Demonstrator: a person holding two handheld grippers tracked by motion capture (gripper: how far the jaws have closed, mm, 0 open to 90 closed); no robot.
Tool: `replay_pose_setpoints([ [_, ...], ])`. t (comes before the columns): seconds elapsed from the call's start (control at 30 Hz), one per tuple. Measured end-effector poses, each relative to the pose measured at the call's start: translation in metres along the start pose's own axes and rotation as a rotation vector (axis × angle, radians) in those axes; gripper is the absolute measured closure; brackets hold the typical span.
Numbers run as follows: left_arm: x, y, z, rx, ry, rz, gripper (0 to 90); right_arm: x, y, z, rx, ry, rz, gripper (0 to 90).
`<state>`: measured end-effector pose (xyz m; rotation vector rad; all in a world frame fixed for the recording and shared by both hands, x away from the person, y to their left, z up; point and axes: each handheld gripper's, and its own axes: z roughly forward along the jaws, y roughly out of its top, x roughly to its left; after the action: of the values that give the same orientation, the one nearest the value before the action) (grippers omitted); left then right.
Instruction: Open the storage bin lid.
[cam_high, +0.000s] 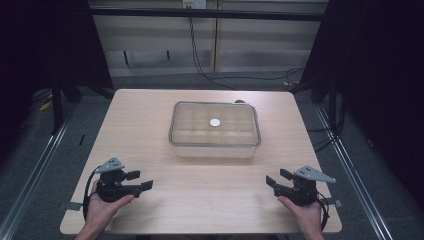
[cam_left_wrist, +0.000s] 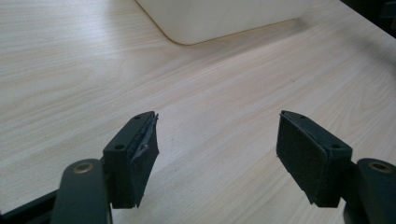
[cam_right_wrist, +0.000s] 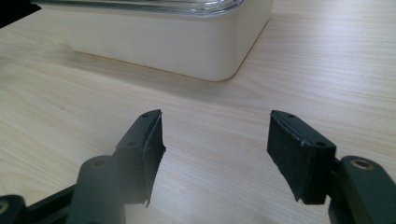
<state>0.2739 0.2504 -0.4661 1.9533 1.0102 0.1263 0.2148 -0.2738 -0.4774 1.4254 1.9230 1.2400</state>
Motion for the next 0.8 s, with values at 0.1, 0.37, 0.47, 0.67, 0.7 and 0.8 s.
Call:
replay_pose_setpoints([
  [0.1, -0.0004, 0.0002, 0.0012, 0.003, 0.001, -0.001, 29.3, 0.0001, -0.0004, 0.0005, 0.004, 0.006, 0.005, 34.2],
  [0.37, -0.0001, 0.0008, 0.0034, 0.011, 0.000, -0.003, 29.4, -0.0029, 0.0003, 0.0004, 0.003, 0.058, 0.018, 39.2],
  [0.47, -0.0006, 0.0008, 0.0033, 0.012, 0.000, 0.003, 29.9, -0.0008, 0.0007, -0.0002, -0.002, 0.085, 0.016, 38.9],
  [0.67, -0.0026, 0.0011, 0.0021, 0.004, -0.007, 0.016, 32.5, 0.0015, 0.0028, -0.0015, 0.029, 0.091, 0.003, 39.7],
  [0.7, -0.0028, 0.0013, 0.0021, 0.003, -0.010, 0.022, 32.5, 0.0018, 0.0033, -0.0012, 0.045, 0.093, -0.002, 39.7],
  [0.8, -0.0048, 0.0019, 0.0017, 0.002, -0.009, 0.024, 33.5, 0.0043, 0.0042, -0.0019, 0.056, 0.068, -0.012, 37.7],
])
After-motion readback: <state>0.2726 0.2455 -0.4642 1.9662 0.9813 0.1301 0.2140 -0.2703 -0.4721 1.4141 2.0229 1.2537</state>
